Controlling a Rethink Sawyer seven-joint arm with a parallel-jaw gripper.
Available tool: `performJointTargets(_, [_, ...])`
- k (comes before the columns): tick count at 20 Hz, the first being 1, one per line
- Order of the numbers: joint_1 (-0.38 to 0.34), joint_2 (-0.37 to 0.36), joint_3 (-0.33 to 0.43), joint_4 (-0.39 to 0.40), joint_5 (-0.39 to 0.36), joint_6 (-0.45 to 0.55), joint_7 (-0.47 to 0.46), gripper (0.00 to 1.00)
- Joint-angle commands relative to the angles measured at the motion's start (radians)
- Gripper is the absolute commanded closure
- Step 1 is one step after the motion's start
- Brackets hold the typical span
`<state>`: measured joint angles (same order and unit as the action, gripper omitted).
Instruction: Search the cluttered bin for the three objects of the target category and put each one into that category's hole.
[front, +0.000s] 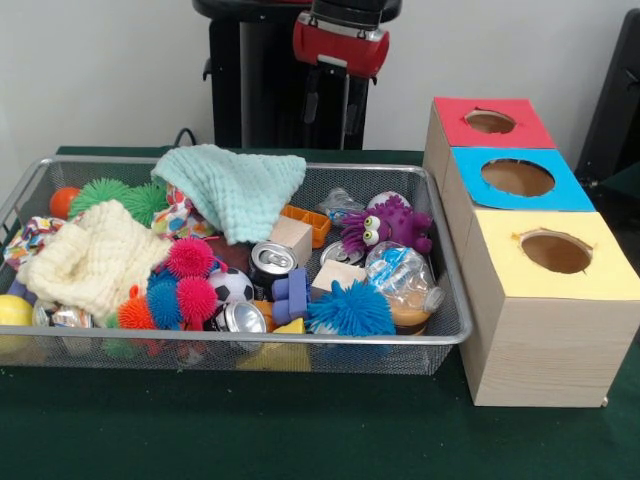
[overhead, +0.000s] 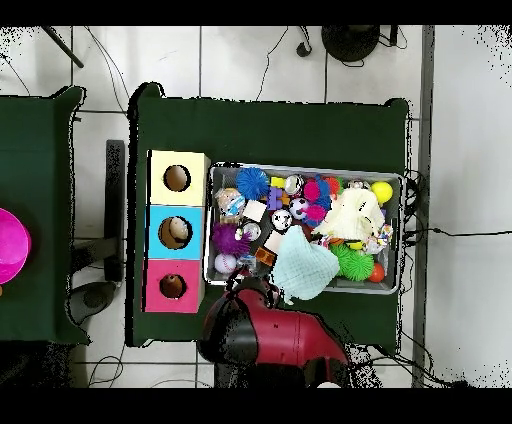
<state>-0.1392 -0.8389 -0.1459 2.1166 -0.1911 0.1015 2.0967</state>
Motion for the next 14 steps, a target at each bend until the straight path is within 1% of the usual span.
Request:
performJointTargets(1, [0.013, 0.049, 0.069, -0.085, -0.040, -0.046, 0.058, 0.00])
performJointTargets(11, [0.056, 0.035, 0.028, -0.083, -0.026, -0.017, 0.071, 0.00])
performJointTargets(14, [0.045, 0.042, 0.038, -0.082, -0.028, -0.025, 0.069, 0.00])
